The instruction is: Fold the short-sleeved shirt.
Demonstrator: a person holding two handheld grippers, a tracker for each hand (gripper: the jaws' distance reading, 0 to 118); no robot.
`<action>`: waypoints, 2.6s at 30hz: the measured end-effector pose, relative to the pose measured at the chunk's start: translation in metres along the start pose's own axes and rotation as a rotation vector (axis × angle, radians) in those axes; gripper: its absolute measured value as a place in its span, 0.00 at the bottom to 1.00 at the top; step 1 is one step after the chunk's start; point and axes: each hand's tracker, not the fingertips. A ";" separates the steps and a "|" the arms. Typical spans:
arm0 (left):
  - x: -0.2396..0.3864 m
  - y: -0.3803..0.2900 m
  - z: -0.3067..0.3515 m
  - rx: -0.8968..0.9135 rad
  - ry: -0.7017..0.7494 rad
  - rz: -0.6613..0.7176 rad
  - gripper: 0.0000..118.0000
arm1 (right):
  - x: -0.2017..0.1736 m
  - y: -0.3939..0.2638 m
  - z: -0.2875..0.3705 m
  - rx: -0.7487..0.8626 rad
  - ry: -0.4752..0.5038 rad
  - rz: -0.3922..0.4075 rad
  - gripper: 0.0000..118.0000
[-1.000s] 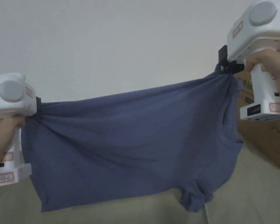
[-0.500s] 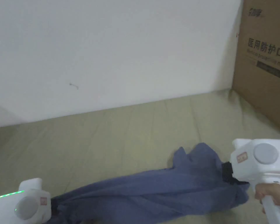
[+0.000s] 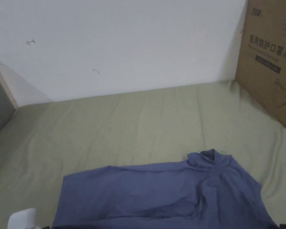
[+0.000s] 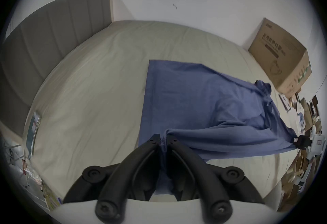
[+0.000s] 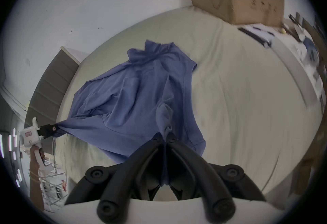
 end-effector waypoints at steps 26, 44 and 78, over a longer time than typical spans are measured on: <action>-0.011 -0.086 0.075 0.009 -0.063 -0.003 0.95 | -0.017 -0.080 0.056 0.049 -0.136 0.285 0.83; -0.016 0.075 -0.098 -0.149 0.109 0.099 0.62 | -0.018 0.029 -0.021 0.072 -0.036 0.124 0.00; -0.011 0.109 -0.077 -0.137 0.125 0.001 0.00 | -0.024 0.148 -0.186 -0.192 -0.177 0.461 0.36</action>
